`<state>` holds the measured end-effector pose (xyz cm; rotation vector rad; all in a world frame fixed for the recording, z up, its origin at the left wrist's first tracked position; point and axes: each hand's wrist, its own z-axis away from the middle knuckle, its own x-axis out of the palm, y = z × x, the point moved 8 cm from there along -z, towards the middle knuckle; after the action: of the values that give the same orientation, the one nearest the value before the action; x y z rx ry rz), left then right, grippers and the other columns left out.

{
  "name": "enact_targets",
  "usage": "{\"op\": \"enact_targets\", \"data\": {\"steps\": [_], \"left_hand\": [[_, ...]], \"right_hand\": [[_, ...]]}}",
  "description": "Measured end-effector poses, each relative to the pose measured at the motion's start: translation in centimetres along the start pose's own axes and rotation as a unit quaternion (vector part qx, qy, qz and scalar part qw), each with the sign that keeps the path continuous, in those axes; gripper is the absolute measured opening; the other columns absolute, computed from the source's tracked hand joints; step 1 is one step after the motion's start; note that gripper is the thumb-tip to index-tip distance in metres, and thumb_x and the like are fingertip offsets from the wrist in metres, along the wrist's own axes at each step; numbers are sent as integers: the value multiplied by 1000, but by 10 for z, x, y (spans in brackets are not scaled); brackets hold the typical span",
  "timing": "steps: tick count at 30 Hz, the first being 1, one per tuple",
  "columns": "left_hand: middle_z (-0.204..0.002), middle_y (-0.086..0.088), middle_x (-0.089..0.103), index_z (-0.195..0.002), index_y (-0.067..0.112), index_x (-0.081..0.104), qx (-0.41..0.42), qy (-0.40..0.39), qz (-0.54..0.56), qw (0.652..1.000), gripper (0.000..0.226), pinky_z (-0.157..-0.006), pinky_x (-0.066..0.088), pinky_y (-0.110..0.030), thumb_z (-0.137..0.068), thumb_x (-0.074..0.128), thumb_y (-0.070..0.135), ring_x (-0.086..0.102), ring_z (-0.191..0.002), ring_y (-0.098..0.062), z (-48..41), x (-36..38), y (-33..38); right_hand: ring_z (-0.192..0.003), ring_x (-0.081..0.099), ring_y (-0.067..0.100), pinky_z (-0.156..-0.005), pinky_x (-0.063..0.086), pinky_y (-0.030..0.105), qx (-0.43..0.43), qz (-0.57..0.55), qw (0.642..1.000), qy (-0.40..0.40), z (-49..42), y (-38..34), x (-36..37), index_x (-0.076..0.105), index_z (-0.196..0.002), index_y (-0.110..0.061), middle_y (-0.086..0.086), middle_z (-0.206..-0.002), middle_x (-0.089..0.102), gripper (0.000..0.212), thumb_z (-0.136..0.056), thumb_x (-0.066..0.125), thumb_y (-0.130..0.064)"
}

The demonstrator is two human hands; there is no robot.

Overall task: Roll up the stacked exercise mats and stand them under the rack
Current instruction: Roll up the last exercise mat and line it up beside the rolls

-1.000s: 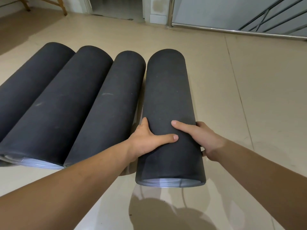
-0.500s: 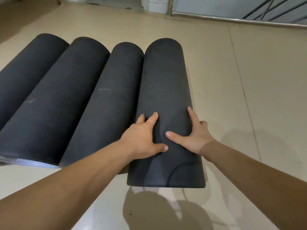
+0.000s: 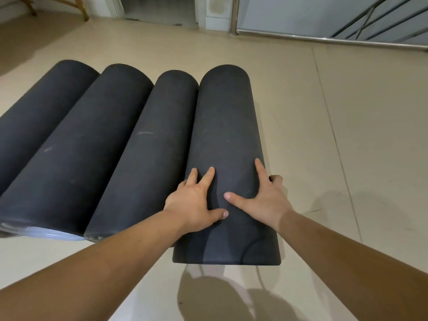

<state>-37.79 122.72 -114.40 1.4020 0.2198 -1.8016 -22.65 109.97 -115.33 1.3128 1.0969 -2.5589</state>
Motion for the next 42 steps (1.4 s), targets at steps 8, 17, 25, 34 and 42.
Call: {"op": "enact_targets", "data": {"steps": [8,17,25,34,42], "left_hand": [[-167,6,32,-165,25,25,36,68,124,989,103,-122,36,-34,-84,74,66,37,-150,-15,14,-33,1],[-151,8,50,-156,27,43,84,91,117,985,75,-107,44,-24,-92,72,53,54,-133,-14,15,-48,32],[-141,-6,50,-153,21,27,-49,-10,51,997,131,-96,56,-39,-55,62,100,60,-118,-24,1,-22,27],[-136,7,58,-147,28,41,-108,-5,182,977,136,-99,56,-43,-36,70,100,61,-120,-21,0,-20,-3],[-127,16,68,-145,35,48,-87,-70,422,900,117,-103,56,-38,-44,97,69,69,-112,-12,4,-4,-22]], "right_hand": [[-138,51,23,-111,48,43,-36,-40,998,30,6,-19,-32,24,-162,-38,-4,-153,36,112,-72,72,-83],[-132,55,22,-112,47,41,-25,-72,996,39,-3,-1,-51,42,-155,-31,-2,-145,47,102,-71,79,-75],[-120,54,16,-102,49,36,-72,-100,989,78,-10,-22,-46,56,-124,-44,-14,-118,46,78,-59,85,-75],[-126,59,13,-79,50,30,23,-339,936,-87,-7,-17,-11,20,-163,-49,-19,-151,51,109,-78,88,-55],[-135,54,19,-112,48,47,-1,-209,976,-66,-8,-22,-14,19,-156,-61,-10,-156,43,119,-56,83,-75]]}}
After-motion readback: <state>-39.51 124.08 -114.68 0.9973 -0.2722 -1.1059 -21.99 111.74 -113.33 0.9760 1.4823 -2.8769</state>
